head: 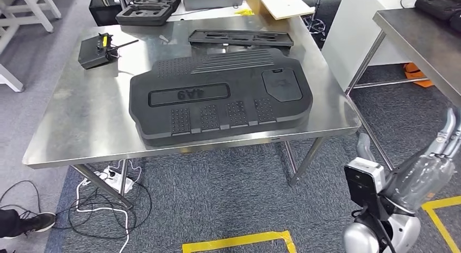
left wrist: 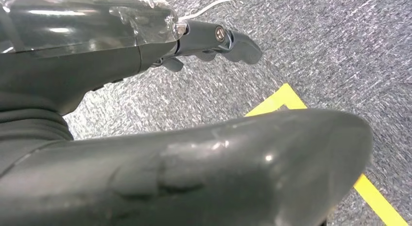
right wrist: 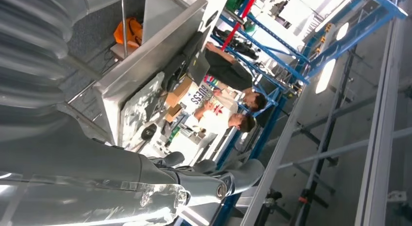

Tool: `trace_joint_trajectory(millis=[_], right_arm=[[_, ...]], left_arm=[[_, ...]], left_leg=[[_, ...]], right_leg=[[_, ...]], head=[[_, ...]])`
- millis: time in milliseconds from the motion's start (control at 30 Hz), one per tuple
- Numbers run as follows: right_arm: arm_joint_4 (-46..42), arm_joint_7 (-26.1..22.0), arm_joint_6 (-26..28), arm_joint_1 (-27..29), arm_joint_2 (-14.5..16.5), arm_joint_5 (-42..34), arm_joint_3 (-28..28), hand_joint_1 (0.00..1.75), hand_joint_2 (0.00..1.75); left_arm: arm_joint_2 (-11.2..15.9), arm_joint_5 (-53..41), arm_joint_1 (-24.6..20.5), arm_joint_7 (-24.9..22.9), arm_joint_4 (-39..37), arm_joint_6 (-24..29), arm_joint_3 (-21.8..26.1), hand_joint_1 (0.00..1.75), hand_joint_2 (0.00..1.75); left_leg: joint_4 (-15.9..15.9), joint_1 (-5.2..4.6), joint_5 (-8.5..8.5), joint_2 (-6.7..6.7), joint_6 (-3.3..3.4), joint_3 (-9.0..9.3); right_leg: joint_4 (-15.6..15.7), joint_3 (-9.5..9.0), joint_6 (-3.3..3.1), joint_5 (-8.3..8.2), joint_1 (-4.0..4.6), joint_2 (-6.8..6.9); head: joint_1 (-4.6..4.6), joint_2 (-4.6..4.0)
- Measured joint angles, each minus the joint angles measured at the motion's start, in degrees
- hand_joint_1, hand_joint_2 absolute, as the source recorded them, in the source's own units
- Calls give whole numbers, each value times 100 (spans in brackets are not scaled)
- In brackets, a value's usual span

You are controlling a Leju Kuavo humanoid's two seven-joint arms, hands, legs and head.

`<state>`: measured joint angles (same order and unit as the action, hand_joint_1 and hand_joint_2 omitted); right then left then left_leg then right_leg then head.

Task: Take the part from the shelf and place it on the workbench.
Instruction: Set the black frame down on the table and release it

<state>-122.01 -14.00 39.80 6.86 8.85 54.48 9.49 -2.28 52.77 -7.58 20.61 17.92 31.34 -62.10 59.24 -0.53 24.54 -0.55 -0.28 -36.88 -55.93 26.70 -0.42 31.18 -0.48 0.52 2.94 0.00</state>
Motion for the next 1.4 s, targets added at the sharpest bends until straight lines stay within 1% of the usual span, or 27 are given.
trace_joint_trajectory(millis=[67, 133, 167, 200, 233, 300, 367, 433, 500, 567, 633, 667, 700, 733, 800, 867, 900, 967, 1033, 1133, 1167, 1200, 1233, 1267, 1300, 1333, 1400], right_arm=[[0, -3, 0, 1, 2, -4, 3, 0, 175], [0, -5, 0, 8, 3, -5, 6, 0, 175], [0, -5, 0, 11, 4, -5, 6, 0, 175], [0, -5, 0, 14, 4, -6, 6, 0, 175], [0, -5, 0, 15, 4, -8, 6, 0, 175], [0, -4, 1, 17, 4, -20, 6, 0, 175], [0, -3, 1, 17, 4, -31, 6, 0, 175], [0, -3, 0, 14, 4, -32, 6, 0, 175], [1, -3, 0, 13, 4, -32, 6, 0, 175], [2, -3, 0, 15, 3, -32, 6, 0, 175], [3, -3, 0, 17, 2, -32, 6, 0, 175], [4, -3, 0, 19, 2, -34, 6, 0, 175], [5, -3, 0, 21, 2, -35, 6, 0, 175], [5, -3, 0, 22, 2, -37, 6, 0, 175], [6, -1, 0, 21, 2, -38, 6, 0, 175], [5, 3, 0, 13, 2, -34, 6, 0, 175], [4, 4, 0, 13, 2, -32, 6, 0, 175], [5, 8, 0, 24, 2, -31, 6, 0, 175], [7, 13, -1, 36, 2, -31, 6, 0, 175], [9, 23, 0, 49, 0, -30, 5, 0, 175], [9, 30, 0, 52, -1, -27, 5, 0, 175], [9, 40, 0, 53, -1, -21, 5, 0, 175], [9, 54, 0, 54, -2, -11, 4, 0, 175], [9, 68, 0, 55, -2, 0, 5, 0, 175], [9, 85, 0, 56, -2, 11, 6, 0, 175], [8, 103, 1, 57, -2, 22, 5, 0, 175], [7, 137, 1, 64, -2, 44, 4, 0, 175]], left_arm=[[1, -2, 0, -6, 0, -2, 0, 0, 0], [1, -3, 1, -10, 0, -4, 0, 0, 0], [1, -3, 2, -12, 0, -4, 0, 0, 0], [1, -3, 1, -13, 0, -4, 0, 0, 0], [1, 0, 0, -13, 0, -4, 0, 0, 0], [1, 8, -8, -13, 1, -3, -1, 0, 0], [1, 23, -17, -14, 2, 0, -1, 0, 0], [0, 46, -13, -15, 2, 4, -2, 0, 0], [-3, 61, 0, -16, 2, 5, -2, 0, 0], [-4, 67, 2, -17, 2, 7, -2, 0, 0], [-6, 67, -3, -17, 2, 7, -2, 0, 0], [-7, 66, -4, -18, 2, 7, -2, 0, 0], [-8, 66, -4, -19, 2, 7, -2, 0, 0], [-8, 66, -5, -19, 2, 7, -2, 0, 0], [-9, 66, -9, -20, 2, 7, -2, 0, 0], [-15, 65, -13, -20, 2, 7, -2, 0, 0], [-19, 64, -13, -20, 2, 7, -2, 0, 0], [-21, 65, -9, -20, 2, 7, -2, 0, 0], [-19, 68, 1, -21, 1, 7, -3, 0, 0], [-19, 77, 12, -22, 1, 7, -4, 0, 0], [-19, 85, 15, -22, 1, 7, -4, 0, 0], [-19, 93, 18, -21, 1, 7, -4, 0, 0], [-19, 103, 22, -20, 1, 7, -4, 0, 0], [-19, 110, 24, -17, 0, 7, -4, 0, 0], [-18, 113, 23, -13, 0, 7, -4, 0, 0], [-17, 115, 19, -8, 1, 7, -4, 0, 0], [-17, 115, 7, 3, 1, 7, -4, 0, 0]], left_leg=[[439, 29, 479, 24, -73, -143], [1144, 71, 969, 24, -135, -289], [1404, 91, 1045, 24, -157, -291], [1499, 109, 988, 24, -175, -212], [1400, 127, 844, 24, -189, -42], [700, 152, 639, 28, -202, 521], [-15, 136, 714, 41, -156, 970], [-222, 101, 773, 50, -67, 1044], [-230, 109, 674, 20, 40, 938], [-253, 114, 540, -14, 145, 780], [-236, 83, 415, -21, 195, 605], [-219, 67, 353, -24, 202, 511], [-197, 52, 294, -28, 203, 412], [-169, 40, 237, -30, 201, 310], [-109, 27, 139, -27, 183, 163], [-54, 16, 46, -19, 139, 83], [-48, 16, -6, -18, 108, 55], [-61, 22, -103, -15, 38, 21], [84, 30, 104, 6, -36, -62], [980, 66, 954, 22, -121, -276], [1299, 77, 1093, 22, -137, -305], [1499, 86, 1081, 21, -146, -273], [1531, 93, 952, 22, -147, -161], [1370, 98, 779, 22, -140, 42], [1050, 100, 646, 24, -123, 325], [612, 91, 626, 26, -98, 639], [-87, 67, 751, 31, -36, 1075]], right_leg=[[7, 139, -60, -131, -30, 27], [-36, 329, -81, -244, -32, 30], [-66, 430, -74, -298, -34, 32], [-103, 534, -61, -348, -39, 34], [-144, 636, -42, -394, -49, 34], [-242, 819, 11, -468, -64, 32], [-310, 921, 82, -542, -67, 31], [-311, 945, 168, -637, -65, 34], [-358, 986, 242, -593, -81, 25], [-746, 1119, 279, -141, -94, 11], [-1455, 1272, 291, 416, -86, 0], [-1755, 1293, 292, 527, -82, -6], [-1908, 1239, 284, 498, -75, -13], [-1867, 1089, 265, 366, -69, -17], [-1239, 521, 200, 112, -46, -22], [-393, -59, 138, 156, -6, -25], [-136, -206, 110, 213, 17, -30], [18, -210, 40, 189, 26, -28], [36, -90, -46, 48, -3, -6], [7, 183, -112, -157, -15, 22], [-21, 289, -110, -216, -13, 26], [-58, 400, -104, -273, -12, 29], [-102, 516, -93, -326, -12, 32], [-149, 627, -78, -373, -13, 33], [-198, 723, -59, -417, -14, 33], [-243, 803, -35, -455, -6, 31], [-289, 879, 22, -538, 2, 39]], head=[[-70, 0], [-151, 0], [-173, 0], [-193, 0], [-208, 0], [-236, 0], [-253, 0], [-250, 0], [-243, 0], [-199, 0], [-125, 0], [-95, 0], [-70, 0], [-46, 0], [-2, 0], [38, 0], [46, 0], [45, 0], [17, 0], [-100, 0], [-130, 0], [-154, 0], [-173, 0], [-191, 0], [-207, 0], [-220, 0], [-227, 0]])
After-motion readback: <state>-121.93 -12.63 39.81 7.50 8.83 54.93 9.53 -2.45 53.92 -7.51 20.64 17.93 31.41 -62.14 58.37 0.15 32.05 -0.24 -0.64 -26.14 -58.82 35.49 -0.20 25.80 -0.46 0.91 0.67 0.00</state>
